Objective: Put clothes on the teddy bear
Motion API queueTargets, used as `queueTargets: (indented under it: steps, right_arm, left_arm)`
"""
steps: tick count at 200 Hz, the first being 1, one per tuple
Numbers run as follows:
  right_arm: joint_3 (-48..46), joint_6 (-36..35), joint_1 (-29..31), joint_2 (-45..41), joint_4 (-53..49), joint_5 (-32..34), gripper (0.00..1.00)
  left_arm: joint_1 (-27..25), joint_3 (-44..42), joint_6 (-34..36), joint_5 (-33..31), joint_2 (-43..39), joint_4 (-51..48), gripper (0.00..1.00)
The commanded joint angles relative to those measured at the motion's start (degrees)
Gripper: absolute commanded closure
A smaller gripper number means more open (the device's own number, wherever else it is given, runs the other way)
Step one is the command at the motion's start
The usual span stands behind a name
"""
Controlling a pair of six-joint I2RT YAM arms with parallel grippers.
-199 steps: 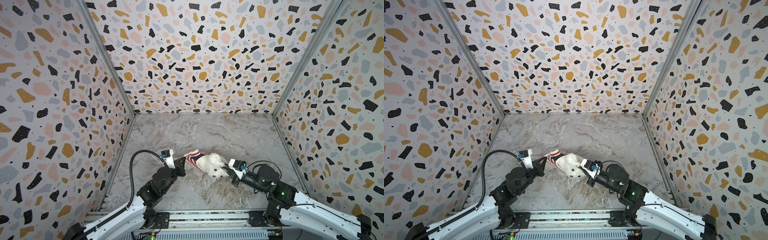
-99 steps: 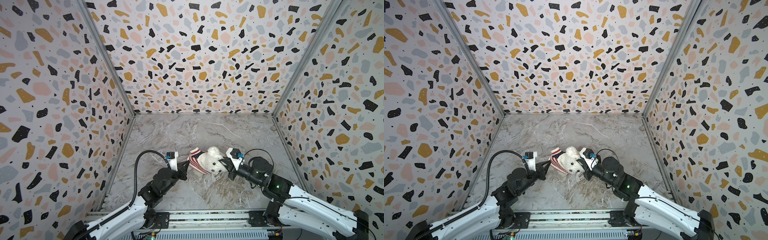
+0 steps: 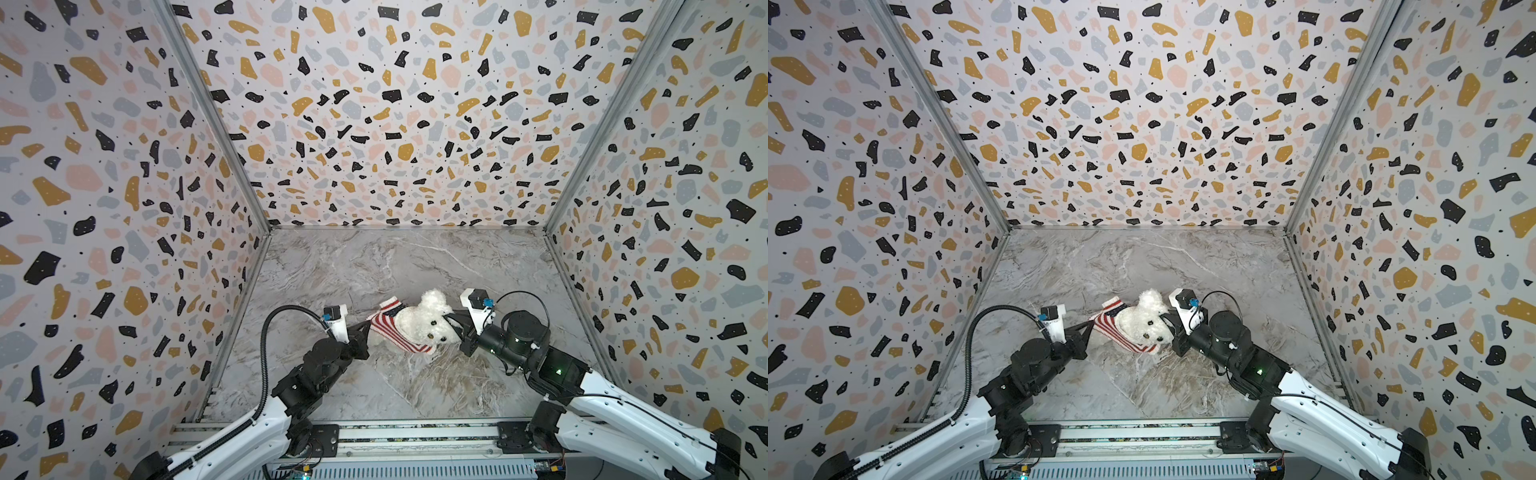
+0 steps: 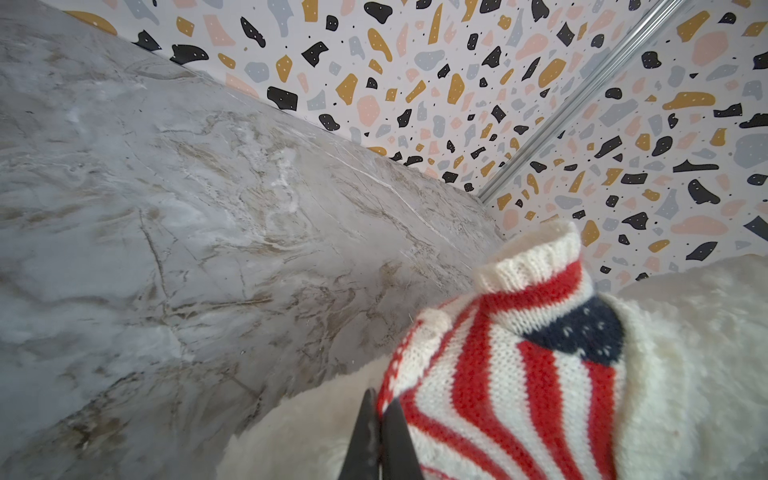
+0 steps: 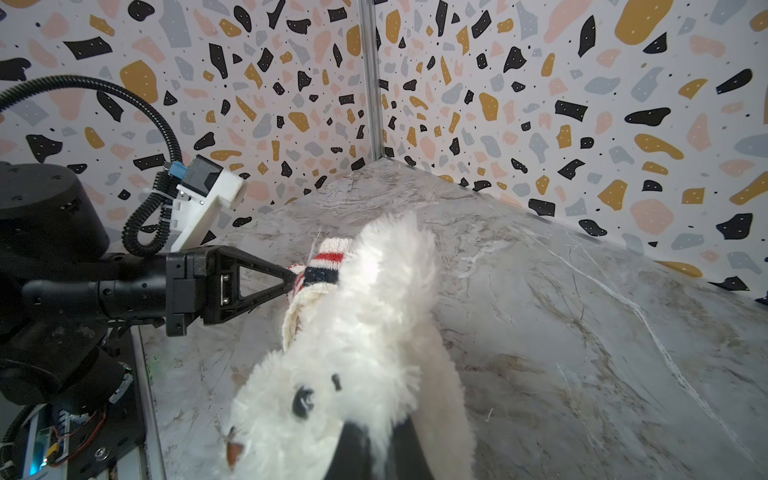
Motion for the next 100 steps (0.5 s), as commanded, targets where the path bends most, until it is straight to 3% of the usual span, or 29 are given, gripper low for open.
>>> queueTargets:
  steps: [1,27,62,100]
  right_arm:
    - [1.28,1.61,-1.1,-2.19,1.73,3.54,1.0]
    - [1.03,2.16,-1.75,-2.93,2.33,3.73,1.0]
    - [2.49,1.7,-1.76,-0.24,3.22,-1.23,1.0]
    - [5.87,5.82,-2.02,2.01,1.61,-3.21,1.0]
  left_arm:
    - [1.09,-1.54,-0.21,-4.18,-0.92,-3.33,1.0]
    - [1.09,-3.13,-0.88,-2.1,-2.63,-0.39,1.0]
    - [1.0,-2.91,0.68,11.71,-0.03,11.48,1.0]
    - [1.0,0.02,2.6,7.66,0.15,7.65,1.0]
